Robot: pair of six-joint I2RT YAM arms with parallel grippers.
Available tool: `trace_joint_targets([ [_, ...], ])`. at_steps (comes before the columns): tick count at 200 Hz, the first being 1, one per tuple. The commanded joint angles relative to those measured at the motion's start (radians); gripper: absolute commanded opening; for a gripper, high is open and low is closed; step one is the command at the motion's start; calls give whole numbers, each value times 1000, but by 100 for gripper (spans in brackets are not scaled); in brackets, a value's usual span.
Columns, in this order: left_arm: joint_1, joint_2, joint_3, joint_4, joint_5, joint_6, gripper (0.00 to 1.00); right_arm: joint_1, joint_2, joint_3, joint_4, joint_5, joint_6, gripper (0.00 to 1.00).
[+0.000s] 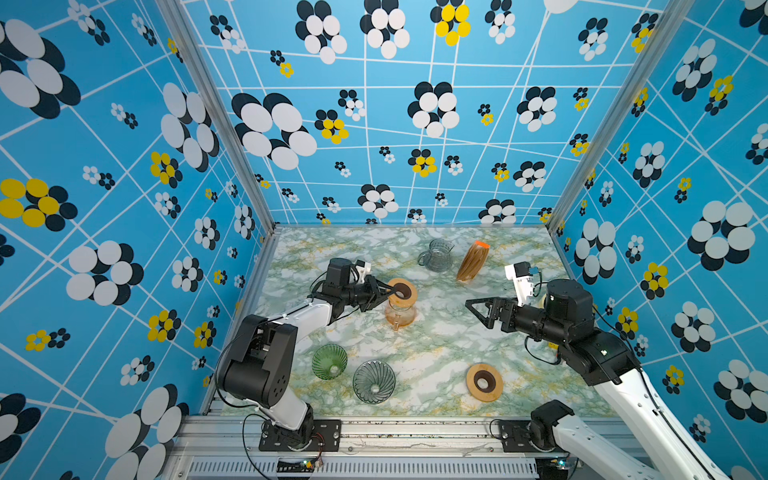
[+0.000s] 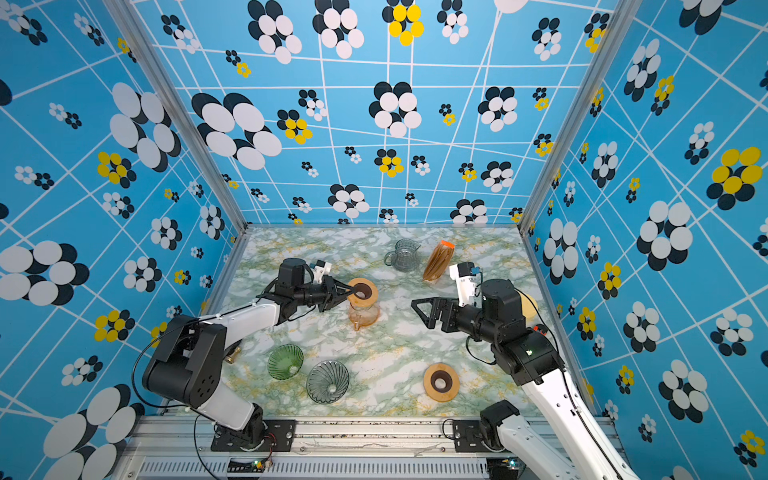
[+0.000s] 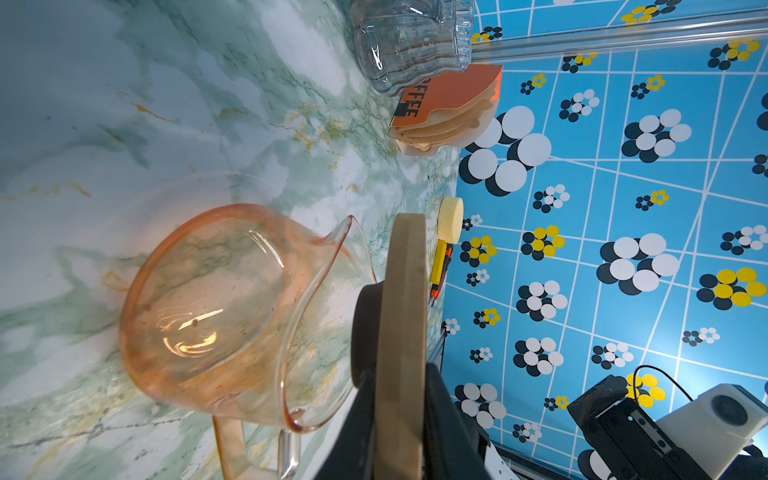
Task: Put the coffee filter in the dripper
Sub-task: 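Lower the wooden stand onto the orange-pink pitcher and open the left gripper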
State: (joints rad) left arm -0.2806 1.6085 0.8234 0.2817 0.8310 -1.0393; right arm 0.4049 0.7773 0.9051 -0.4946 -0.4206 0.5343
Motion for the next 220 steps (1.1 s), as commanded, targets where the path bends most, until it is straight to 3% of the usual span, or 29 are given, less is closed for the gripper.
trace_joint_targets([
  [1,9,17,-9,-21,18,39,20,-2,-4,-4,-11,-9,-17,99],
  [119,9,7,17,-160,-37,115,23,-1,-23,-22,-10,-1,-11,99],
  [220,8,-21,67,-299,-80,184,35,-2,-37,-42,-10,0,-5,99],
])
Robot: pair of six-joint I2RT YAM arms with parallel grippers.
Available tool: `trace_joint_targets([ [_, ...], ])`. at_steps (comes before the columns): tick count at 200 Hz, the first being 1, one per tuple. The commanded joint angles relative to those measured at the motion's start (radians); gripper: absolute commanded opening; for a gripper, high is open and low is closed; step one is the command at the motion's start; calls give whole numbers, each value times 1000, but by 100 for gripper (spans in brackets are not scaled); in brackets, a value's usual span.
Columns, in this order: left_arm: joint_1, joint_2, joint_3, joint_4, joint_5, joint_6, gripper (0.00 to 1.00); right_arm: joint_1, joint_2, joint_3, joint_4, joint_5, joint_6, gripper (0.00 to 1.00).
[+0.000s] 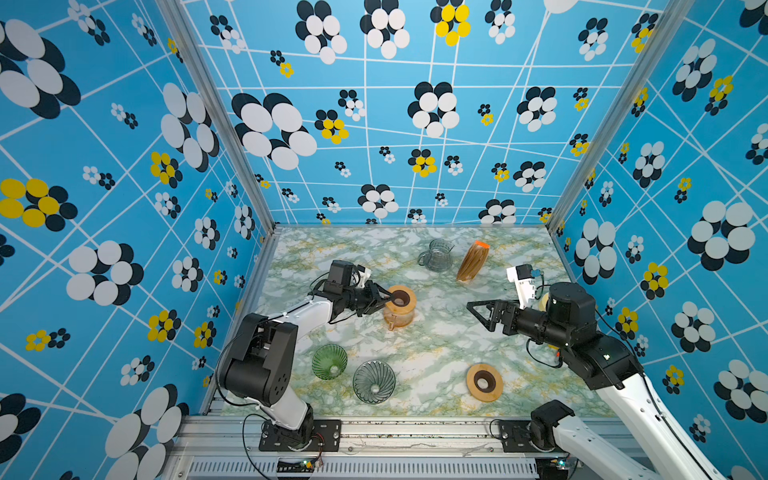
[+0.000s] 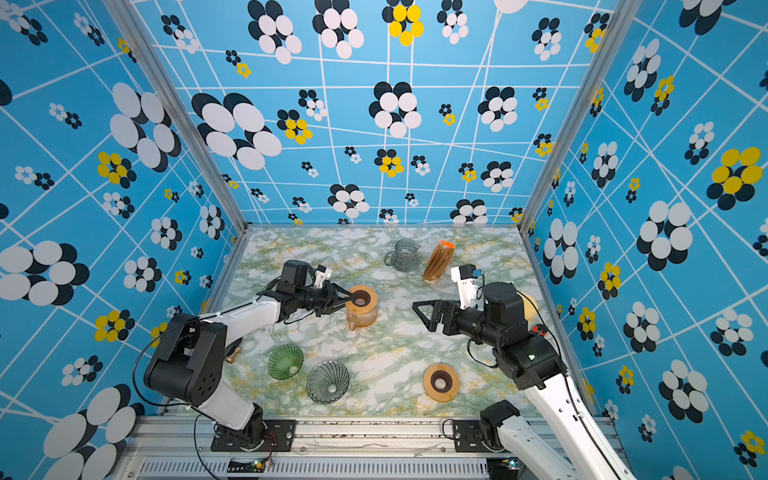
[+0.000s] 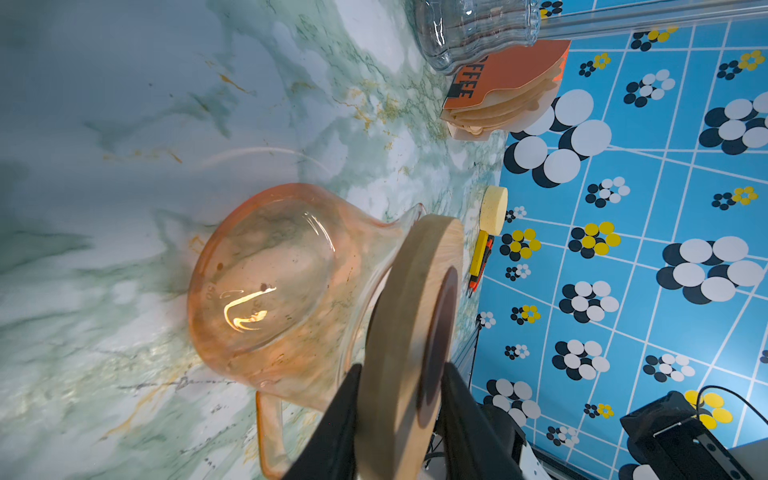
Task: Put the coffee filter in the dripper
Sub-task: 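Lower the wooden stand onto the orange-pink pitcher and open the left gripper, then move the left gripper down to the green glass dripper nearest the robot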
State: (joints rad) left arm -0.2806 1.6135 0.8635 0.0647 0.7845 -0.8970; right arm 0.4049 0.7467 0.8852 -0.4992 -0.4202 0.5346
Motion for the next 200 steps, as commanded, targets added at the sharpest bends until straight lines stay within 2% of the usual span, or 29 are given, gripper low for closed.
trace_joint_targets([
  [1,8,-26,27,-83,-34,43,36,-1,-6,-23,-5,1,-5,99],
  [74,11,-68,71,-184,-78,101,42,-2,2,-29,6,-6,-1,99],
  [76,11,-69,73,-189,-79,103,46,-2,2,-29,7,-6,-1,99],
  [82,12,-71,79,-202,-84,109,47,-1,2,-29,8,-6,0,99],
  [200,44,-134,127,-364,-158,201,48,0,11,-39,-7,0,-9,99],
])
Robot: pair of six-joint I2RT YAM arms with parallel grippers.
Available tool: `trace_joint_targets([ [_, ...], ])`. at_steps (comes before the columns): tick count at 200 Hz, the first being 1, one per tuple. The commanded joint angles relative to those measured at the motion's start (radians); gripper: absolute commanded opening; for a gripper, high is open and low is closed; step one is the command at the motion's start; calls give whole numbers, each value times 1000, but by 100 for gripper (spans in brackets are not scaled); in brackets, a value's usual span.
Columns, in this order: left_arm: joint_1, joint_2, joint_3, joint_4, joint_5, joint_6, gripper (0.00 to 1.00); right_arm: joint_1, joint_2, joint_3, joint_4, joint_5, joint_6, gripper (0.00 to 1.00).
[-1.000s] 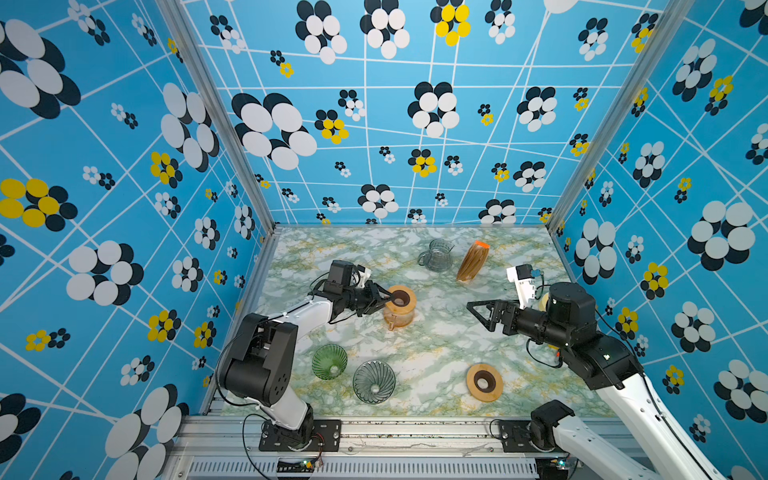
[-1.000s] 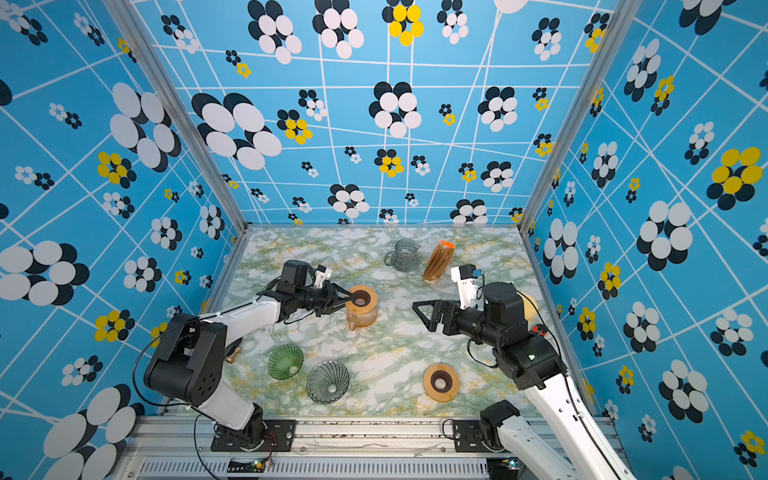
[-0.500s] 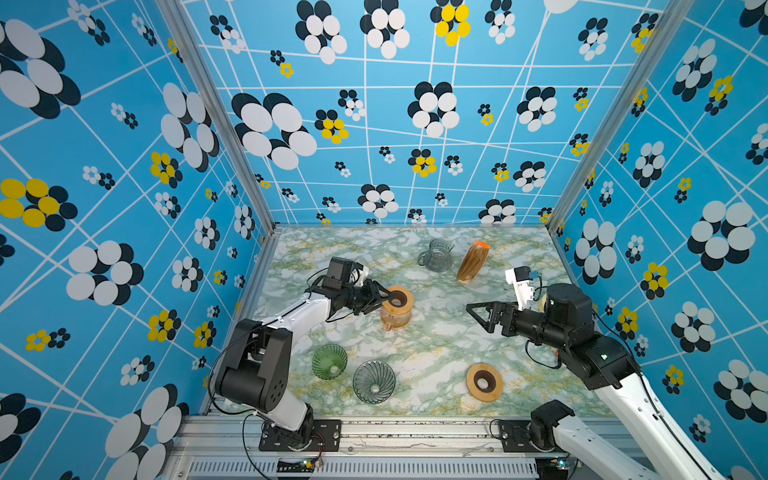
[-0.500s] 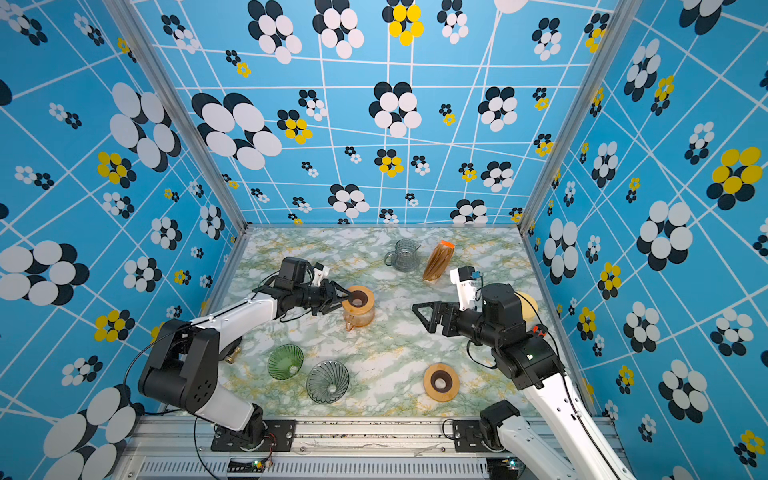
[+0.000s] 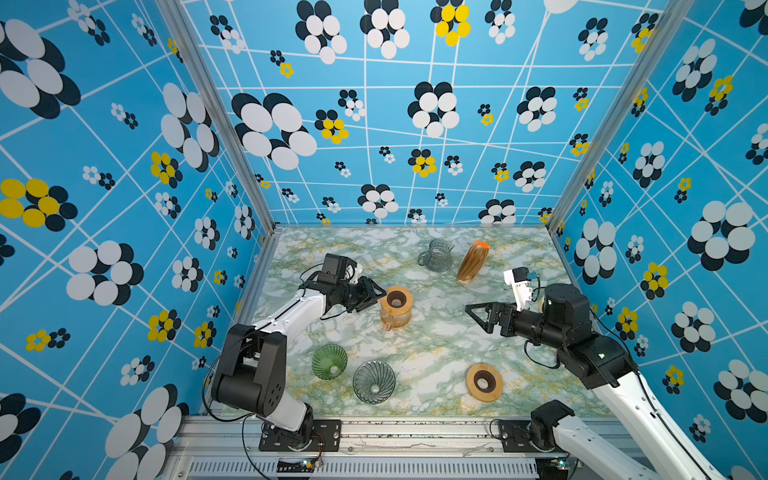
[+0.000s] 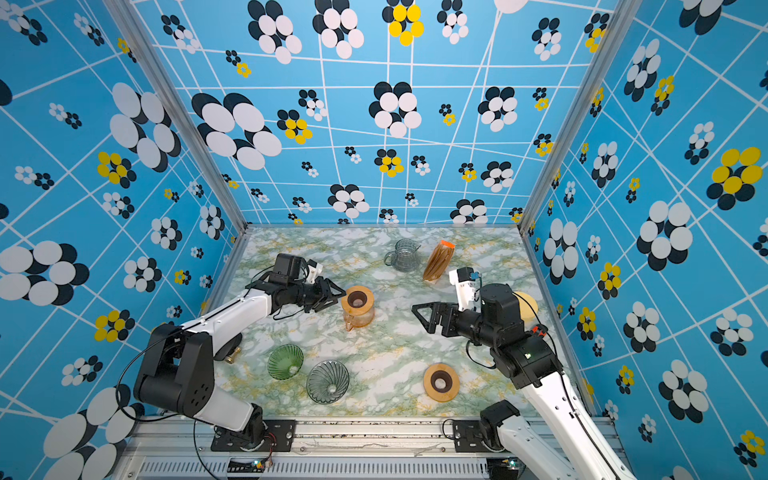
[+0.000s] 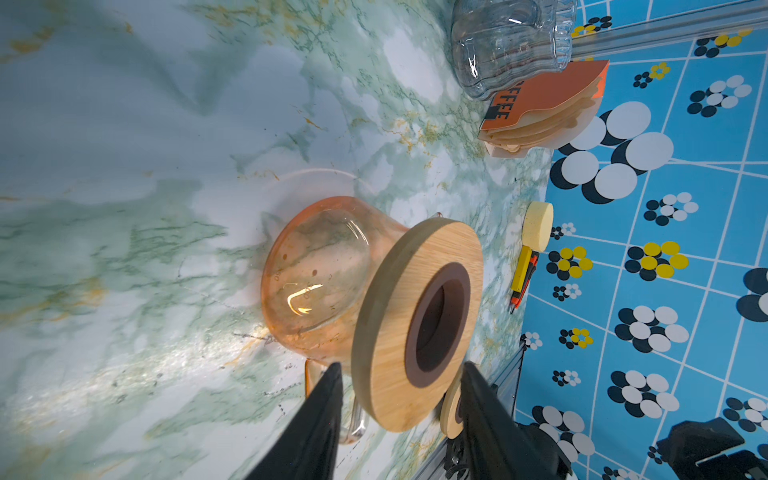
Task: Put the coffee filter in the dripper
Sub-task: 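Move the left gripper down to the green glass dripper nearest the robot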
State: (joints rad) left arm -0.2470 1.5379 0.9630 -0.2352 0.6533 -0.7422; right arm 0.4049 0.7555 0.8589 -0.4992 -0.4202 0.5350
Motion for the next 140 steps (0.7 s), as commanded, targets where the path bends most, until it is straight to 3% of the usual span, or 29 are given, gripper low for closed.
trace_joint_targets([
  [1,11,-60,28,-65,-29,47,48,0,1,-12,-7,0,-9,99],
  [45,10,-174,32,-185,-68,132,48,15,37,-23,-40,1,-35,99],
  [84,6,-351,16,-423,-181,217,48,127,81,-35,-23,98,-42,99],
  [107,-19,-474,5,-572,-260,198,48,184,122,-47,21,112,-24,99],
  [140,-132,-605,10,-792,-441,84,49,217,171,-35,43,87,-36,100],
])
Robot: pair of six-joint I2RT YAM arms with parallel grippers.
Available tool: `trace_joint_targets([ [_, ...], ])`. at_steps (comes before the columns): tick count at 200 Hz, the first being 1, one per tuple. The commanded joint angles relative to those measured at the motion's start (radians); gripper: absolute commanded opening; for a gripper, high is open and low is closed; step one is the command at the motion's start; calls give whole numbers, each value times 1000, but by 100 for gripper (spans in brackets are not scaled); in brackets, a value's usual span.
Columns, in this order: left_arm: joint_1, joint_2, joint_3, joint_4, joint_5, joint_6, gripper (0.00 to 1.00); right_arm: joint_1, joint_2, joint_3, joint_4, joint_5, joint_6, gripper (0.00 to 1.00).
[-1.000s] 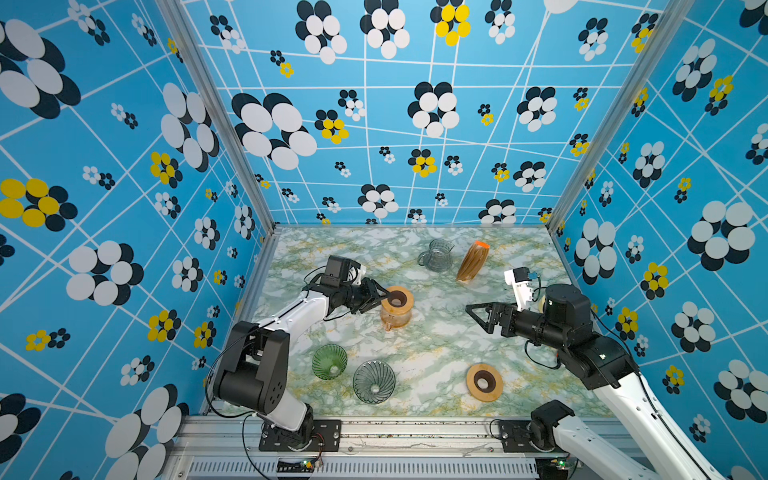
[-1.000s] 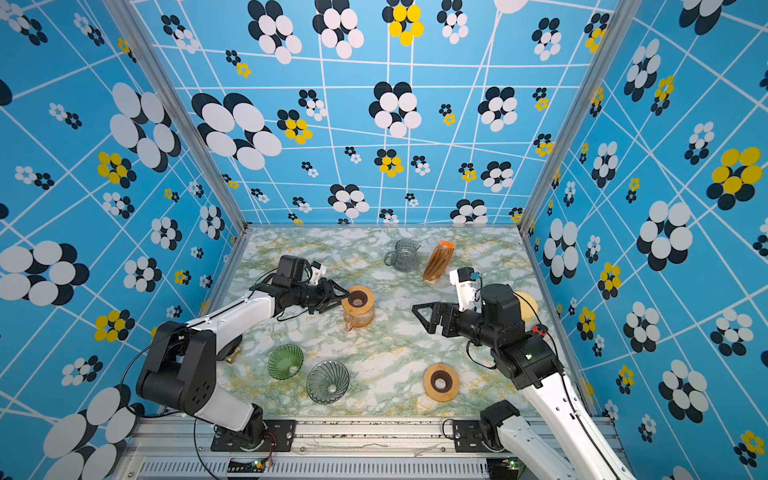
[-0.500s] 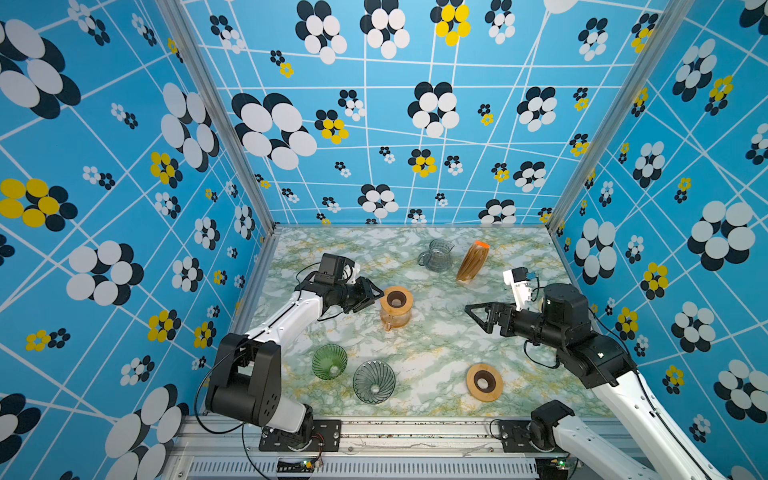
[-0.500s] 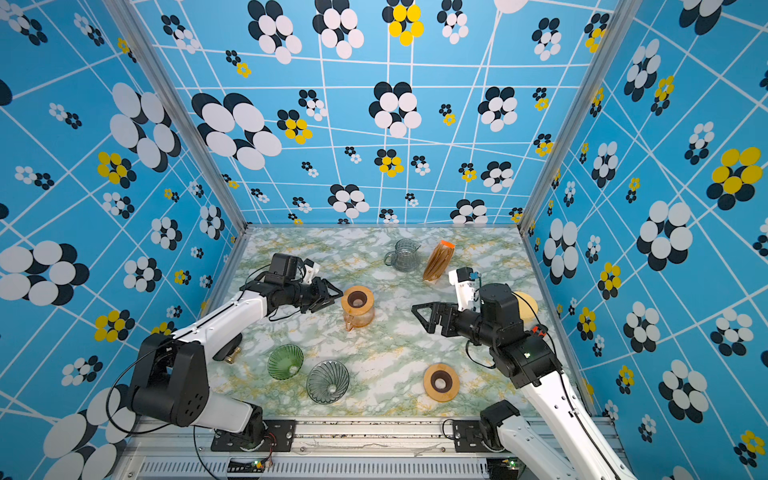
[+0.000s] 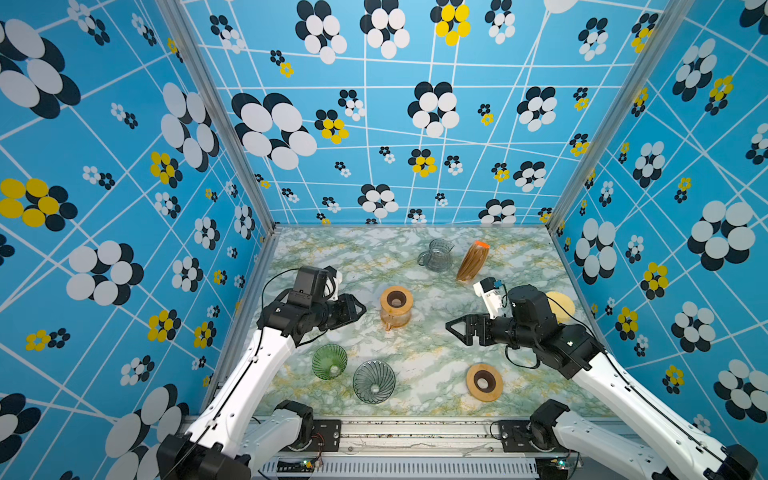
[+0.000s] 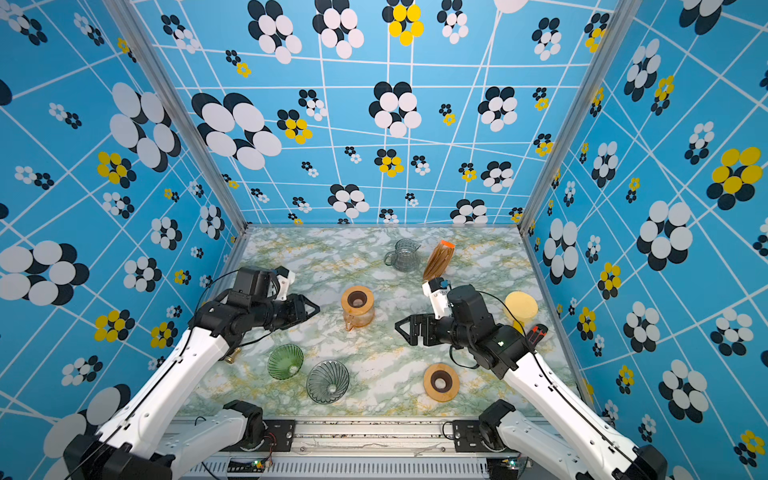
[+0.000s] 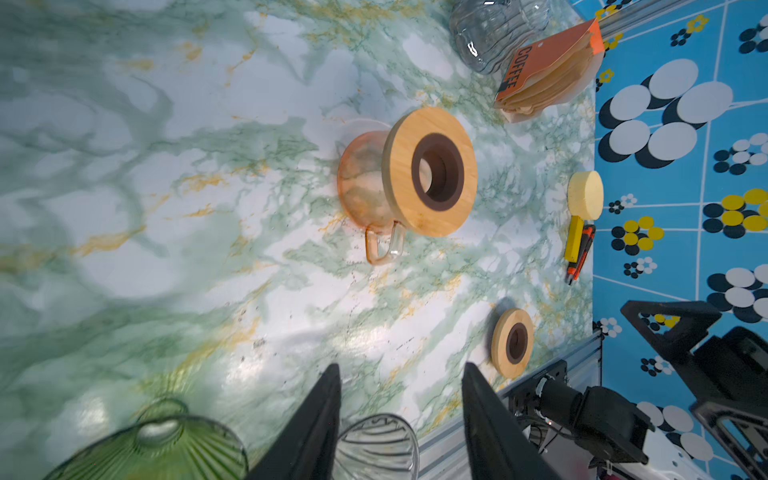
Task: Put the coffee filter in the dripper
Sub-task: 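Move the left gripper down to the green glass dripper nearest the robot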
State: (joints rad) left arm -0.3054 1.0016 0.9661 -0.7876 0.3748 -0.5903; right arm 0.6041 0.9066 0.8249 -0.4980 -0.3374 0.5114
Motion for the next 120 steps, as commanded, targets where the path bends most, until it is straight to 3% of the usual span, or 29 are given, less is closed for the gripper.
trace_joint_targets([
  [1,-76,-71,6,-245,-168,-72,49,18,20,0,42,4,-13,99],
  [52,-312,-172,2,-443,-310,-288,50,18,48,25,26,-30,-56,99],
  [90,-364,-201,-63,-389,-265,-381,50,19,40,22,43,-74,-91,100],
  [120,-378,-206,-116,-329,-204,-364,51,18,10,7,22,-34,-101,99],
])
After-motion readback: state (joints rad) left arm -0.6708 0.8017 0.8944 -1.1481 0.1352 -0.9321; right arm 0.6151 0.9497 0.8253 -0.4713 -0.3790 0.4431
